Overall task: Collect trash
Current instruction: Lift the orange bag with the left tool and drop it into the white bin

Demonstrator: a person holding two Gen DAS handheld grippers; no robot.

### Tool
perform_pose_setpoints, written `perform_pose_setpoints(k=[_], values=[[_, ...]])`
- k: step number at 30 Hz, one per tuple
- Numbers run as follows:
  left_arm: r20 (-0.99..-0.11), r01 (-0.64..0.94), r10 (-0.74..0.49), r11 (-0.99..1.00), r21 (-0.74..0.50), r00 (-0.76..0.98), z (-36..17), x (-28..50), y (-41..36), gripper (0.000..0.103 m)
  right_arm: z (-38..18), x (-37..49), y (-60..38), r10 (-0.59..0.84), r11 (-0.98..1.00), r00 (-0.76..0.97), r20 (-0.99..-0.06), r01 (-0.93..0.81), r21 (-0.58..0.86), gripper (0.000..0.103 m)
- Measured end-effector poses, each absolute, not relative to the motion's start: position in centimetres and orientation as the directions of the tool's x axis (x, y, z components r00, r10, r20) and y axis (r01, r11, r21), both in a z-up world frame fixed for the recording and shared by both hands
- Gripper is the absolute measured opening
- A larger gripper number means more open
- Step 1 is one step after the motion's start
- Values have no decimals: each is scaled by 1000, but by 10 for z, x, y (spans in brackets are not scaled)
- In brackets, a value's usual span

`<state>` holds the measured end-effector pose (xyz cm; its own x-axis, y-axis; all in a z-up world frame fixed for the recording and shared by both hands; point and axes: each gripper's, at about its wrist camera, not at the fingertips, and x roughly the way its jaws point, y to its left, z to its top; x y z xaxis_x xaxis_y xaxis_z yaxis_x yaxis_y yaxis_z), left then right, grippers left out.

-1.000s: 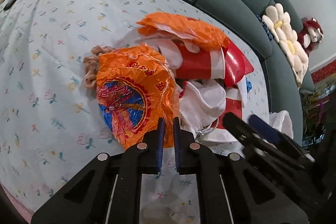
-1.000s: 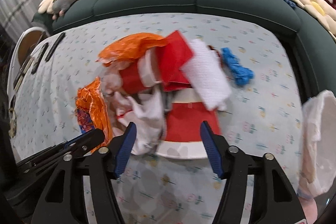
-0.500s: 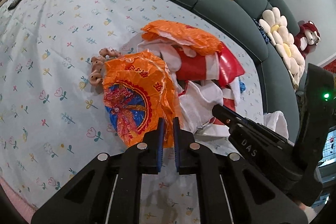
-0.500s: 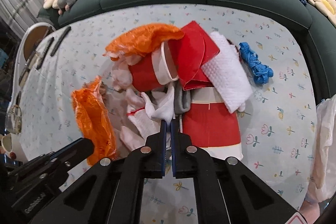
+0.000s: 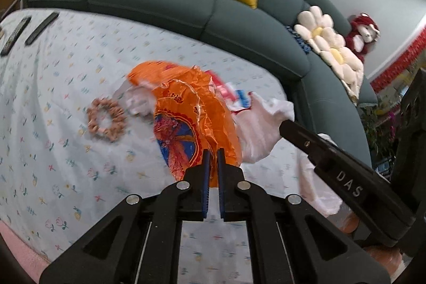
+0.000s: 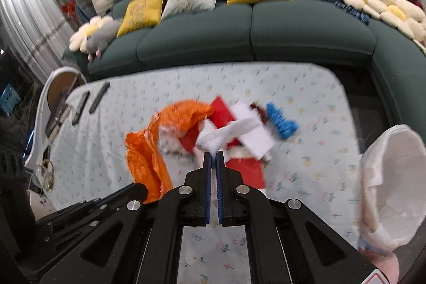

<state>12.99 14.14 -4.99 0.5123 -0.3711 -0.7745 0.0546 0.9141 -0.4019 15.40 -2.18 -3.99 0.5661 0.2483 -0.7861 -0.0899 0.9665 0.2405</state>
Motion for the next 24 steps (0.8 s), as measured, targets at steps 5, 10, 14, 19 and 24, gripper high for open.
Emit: perform_pose_setpoints(k=[5, 10, 14, 19, 24], values=[[-743, 143, -405, 909, -392, 533, -20, 125, 104, 5, -5, 137, -58, 223, 968, 640, -735, -57, 244, 4], [-712, 246, -444, 896, -371, 543, 7, 119, 59, 5, 21, 120, -98, 185, 970, 693, -697, -13, 244, 4], [-691, 333, -480, 876, -348, 540, 25, 112, 17, 5, 36, 105, -139, 134, 970, 729, -671, 42, 239, 4], [-681, 424, -526, 842, -333, 510, 34, 106, -34, 5, 45, 92, -189, 67, 965, 749, -659, 119, 234, 4], [-684, 497, -562, 805, -324, 465, 34, 101, -85, 5, 44, 77, -244, -7, 951, 751, -660, 209, 228, 4]])
